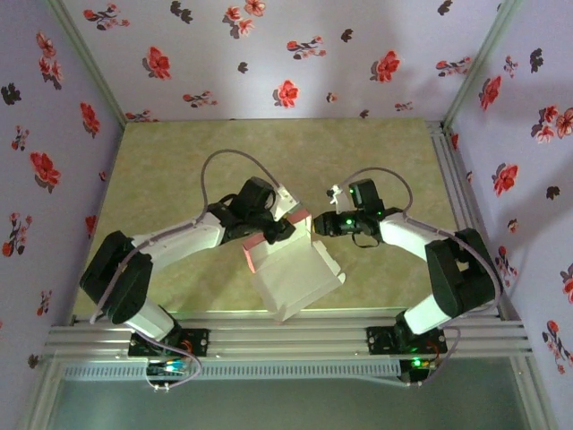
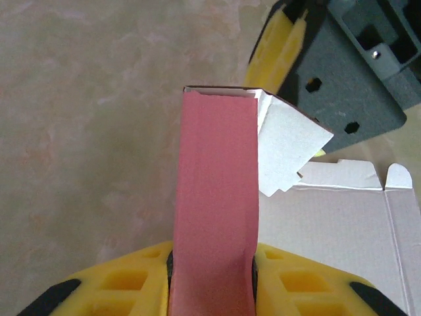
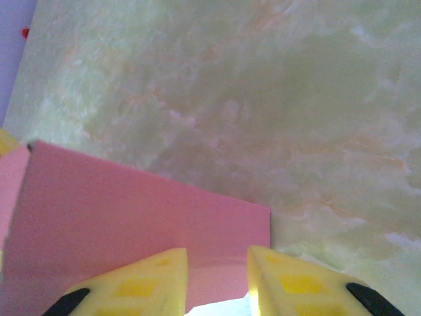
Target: Fold the paper box
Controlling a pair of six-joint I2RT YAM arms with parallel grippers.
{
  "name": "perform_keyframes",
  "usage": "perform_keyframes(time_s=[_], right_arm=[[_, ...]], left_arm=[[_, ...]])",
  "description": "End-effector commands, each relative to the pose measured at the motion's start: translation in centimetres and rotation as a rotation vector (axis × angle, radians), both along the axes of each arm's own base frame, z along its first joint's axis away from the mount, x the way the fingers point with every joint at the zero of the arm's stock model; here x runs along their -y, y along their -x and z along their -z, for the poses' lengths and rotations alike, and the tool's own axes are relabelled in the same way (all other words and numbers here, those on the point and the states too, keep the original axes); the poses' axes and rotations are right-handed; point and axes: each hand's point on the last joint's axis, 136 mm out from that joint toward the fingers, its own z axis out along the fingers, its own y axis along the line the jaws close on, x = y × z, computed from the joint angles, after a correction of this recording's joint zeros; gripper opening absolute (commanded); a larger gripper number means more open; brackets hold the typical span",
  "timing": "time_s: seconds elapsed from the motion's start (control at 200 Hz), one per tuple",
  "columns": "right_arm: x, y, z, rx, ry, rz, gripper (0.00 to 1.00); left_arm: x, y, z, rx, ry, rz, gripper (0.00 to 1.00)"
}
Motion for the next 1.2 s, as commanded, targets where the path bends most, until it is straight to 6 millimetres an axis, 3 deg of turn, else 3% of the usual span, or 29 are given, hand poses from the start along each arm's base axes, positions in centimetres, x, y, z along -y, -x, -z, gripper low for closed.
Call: perform_keyframes(time_s=[0.0, 0.695, 1.195], right_arm=[[-0.5, 0.2, -0.9, 0.041, -0.059, -0.014, 0.30], [-2.3, 0.8, -2.6, 0.093, -0.186, -0.079, 0.32], [-3.6, 1.3, -0.9, 0.103, -0.119, -0.127, 0.37]], left_arm=[[0.3, 0.0, -0.1, -0.039, 0.010, 0.031, 0.31], [-0.1, -0.2, 0.1, -0.159, 0.046, 0.076, 0.31], [-0.1, -0.2, 0.4, -0.180, 0.048, 0.081, 0.30]])
